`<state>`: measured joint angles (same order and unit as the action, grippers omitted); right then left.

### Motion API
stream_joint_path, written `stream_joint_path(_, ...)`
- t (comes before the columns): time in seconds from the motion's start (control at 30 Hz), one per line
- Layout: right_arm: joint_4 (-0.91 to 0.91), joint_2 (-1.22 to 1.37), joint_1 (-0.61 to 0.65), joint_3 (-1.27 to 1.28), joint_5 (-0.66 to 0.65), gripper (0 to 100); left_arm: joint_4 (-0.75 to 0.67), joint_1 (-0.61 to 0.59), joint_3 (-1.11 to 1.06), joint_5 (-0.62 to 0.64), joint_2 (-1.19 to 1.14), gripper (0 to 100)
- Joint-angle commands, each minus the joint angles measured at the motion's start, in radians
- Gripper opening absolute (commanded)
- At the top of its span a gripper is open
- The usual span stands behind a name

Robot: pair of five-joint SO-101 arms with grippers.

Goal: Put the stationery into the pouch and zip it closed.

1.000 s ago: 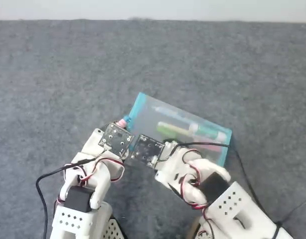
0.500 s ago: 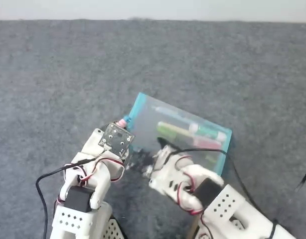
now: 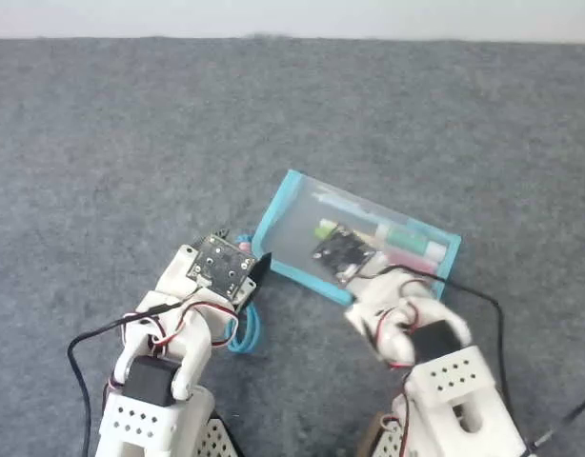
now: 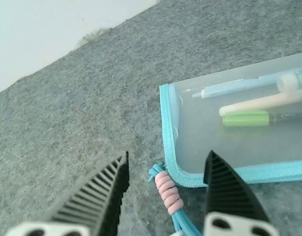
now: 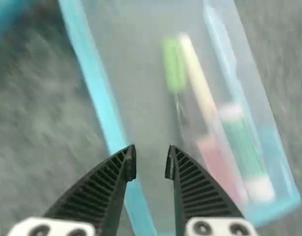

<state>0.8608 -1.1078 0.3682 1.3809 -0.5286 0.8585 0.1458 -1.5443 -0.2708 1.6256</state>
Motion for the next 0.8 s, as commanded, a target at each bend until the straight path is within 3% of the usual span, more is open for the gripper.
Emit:
stream_joint_path(0.0, 0.133, -0.004, -0.15, -0.075, -0.097, 11.1, -0.034, -0.002, 0.024, 0.018, 0.015, 24)
stream_joint_path(0.13, 0.325, -0.004, -0.09, -0.086, -0.21, 11.0, -0.035, -0.002, 0.024, 0.015, 0.015, 24)
stream_joint_path(0.33, 0.309, 0.007, -0.022, -0.08, -0.224, 5.7, -0.037, -0.034, 0.024, 0.015, 0.015, 24)
stream_joint_path(0.57, 0.278, 0.022, -0.127, -0.075, -0.272, 4.5, -0.066, -0.072, 0.022, 0.021, 0.015, 24)
stream_joint_path(0.77, 0.159, 0.236, -0.193, -0.091, -0.296, 4.5, -0.066, -0.072, 0.022, 0.021, 0.015, 24)
